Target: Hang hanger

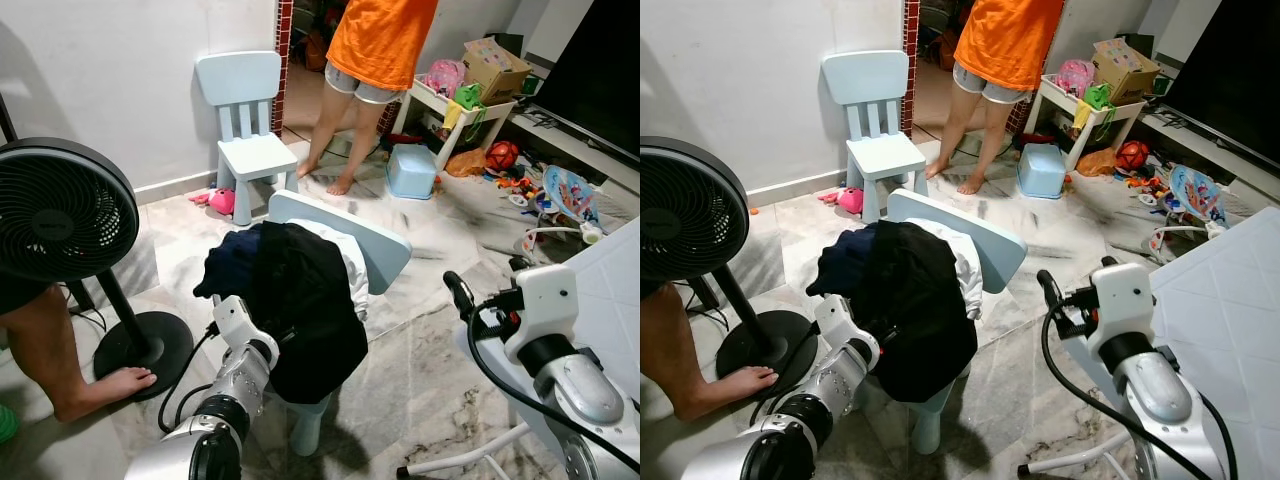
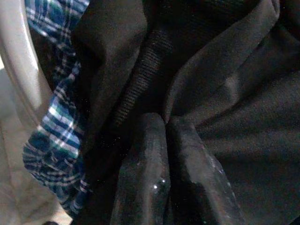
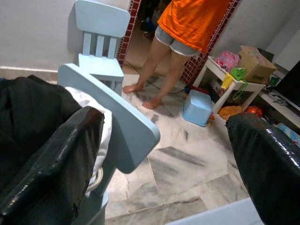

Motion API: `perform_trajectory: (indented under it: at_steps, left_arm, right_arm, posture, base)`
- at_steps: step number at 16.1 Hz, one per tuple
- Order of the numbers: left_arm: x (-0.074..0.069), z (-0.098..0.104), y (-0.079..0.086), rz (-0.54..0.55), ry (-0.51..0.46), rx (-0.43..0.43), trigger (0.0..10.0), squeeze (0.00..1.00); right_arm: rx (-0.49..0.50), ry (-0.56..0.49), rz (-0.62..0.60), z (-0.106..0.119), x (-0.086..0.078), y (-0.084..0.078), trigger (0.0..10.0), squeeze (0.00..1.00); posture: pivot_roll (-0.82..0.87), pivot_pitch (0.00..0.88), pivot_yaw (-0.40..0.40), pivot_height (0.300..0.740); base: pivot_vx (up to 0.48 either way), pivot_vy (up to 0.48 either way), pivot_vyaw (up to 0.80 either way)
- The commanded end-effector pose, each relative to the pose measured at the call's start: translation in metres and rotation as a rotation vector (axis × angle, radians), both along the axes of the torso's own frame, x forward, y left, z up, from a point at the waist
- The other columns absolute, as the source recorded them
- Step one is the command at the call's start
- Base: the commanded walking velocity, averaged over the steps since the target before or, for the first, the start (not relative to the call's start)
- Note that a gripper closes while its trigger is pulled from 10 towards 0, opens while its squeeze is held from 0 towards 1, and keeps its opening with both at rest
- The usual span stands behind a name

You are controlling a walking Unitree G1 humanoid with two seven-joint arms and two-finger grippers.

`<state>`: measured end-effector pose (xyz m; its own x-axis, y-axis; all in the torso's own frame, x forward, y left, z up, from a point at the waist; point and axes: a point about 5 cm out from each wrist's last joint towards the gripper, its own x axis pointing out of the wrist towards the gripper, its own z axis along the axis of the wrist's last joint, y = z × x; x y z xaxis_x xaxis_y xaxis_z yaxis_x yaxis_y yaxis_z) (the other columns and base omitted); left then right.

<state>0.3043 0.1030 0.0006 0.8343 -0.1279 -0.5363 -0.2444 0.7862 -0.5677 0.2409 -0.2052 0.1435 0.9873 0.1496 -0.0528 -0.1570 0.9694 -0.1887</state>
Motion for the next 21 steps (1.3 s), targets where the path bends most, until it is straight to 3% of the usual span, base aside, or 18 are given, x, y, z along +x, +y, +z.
perform_trajectory:
  at_steps: [1, 6, 8, 10, 11, 13, 16, 17, 20, 21]
  left_arm:
    - [0.005, 0.005, -0.003, -0.034, -0.016, 0.011, 0.0, 0.00]
    - [0.010, 0.009, 0.014, -0.002, -0.024, 0.026, 0.0, 0.00]
    - [0.015, 0.016, 0.018, -0.077, -0.075, 0.121, 0.0, 0.00]
    - [0.017, 0.019, 0.020, -0.097, -0.103, 0.144, 0.0, 0.00]
    - [0.020, 0.028, 0.033, -0.133, -0.181, 0.240, 0.0, 0.00]
    - [0.017, 0.051, 0.073, -0.153, -0.311, 0.513, 0.0, 0.00]
    - [0.011, 0.063, 0.090, -0.196, -0.355, 0.655, 0.0, 0.00]
    - [0.006, 0.071, 0.098, -0.309, -0.383, 0.779, 0.0, 0.00]
    - [0.007, 0.079, 0.093, -0.475, -0.430, 0.906, 0.0, 0.00]
    - [0.007, 0.086, 0.092, -0.476, -0.443, 0.945, 0.0, 0.00]
  right_arm:
    - [-0.006, -0.002, -0.011, -0.001, 0.002, -0.002, 10.0, 0.00]
    - [0.021, -0.015, 0.003, -0.005, 0.011, 0.008, 10.0, 0.00]
    - [0.040, -0.025, -0.002, -0.007, 0.015, 0.011, 10.0, 0.00]
    - [0.048, -0.027, -0.005, -0.009, 0.017, 0.013, 10.0, 0.00]
    - [0.072, -0.024, -0.001, -0.014, 0.021, 0.020, 10.0, 0.00]
    - [0.121, -0.021, 0.028, -0.021, 0.029, 0.040, 10.0, 0.00]
    - [0.134, -0.020, 0.028, -0.024, 0.032, 0.044, 10.0, 0.00]
    - [0.140, -0.022, 0.027, -0.025, 0.035, 0.046, 10.0, 0.00]
    - [0.143, -0.033, 0.016, -0.025, 0.038, 0.044, 10.0, 0.00]
    - [0.140, -0.038, 0.008, -0.027, 0.038, 0.042, 10.0, 0.00]
  posture:
    - [-0.31, 0.000, -0.116, 0.740]
    - [-0.27, 0.000, -0.101, 0.740]
    - [-0.22, 0.000, -0.085, 0.740]
    - [-0.21, 0.000, -0.083, 0.740]
    - [-0.15, 0.000, -0.080, 0.740]
    - [-0.08, 0.000, -0.083, 0.740]
    - [-0.05, 0.000, -0.081, 0.740]
    - [-0.04, 0.000, -0.075, 0.740]
    - [-0.05, 0.000, -0.071, 0.740]
    - [-0.05, 0.000, -0.069, 0.740]
  base:
    - [0.000, 0.000, 0.00]
    - [0.000, 0.000, 0.00]
    - [0.000, 0.000, 0.00]
    - [0.000, 0.000, 0.00]
    - [0.000, 0.000, 0.00]
    - [0.000, 0.000, 0.00]
    - [0.000, 0.000, 0.00]
    - [0.000, 0.000, 0.00]
    - [0.000, 0.000, 0.00]
    - [0.000, 0.000, 0.00]
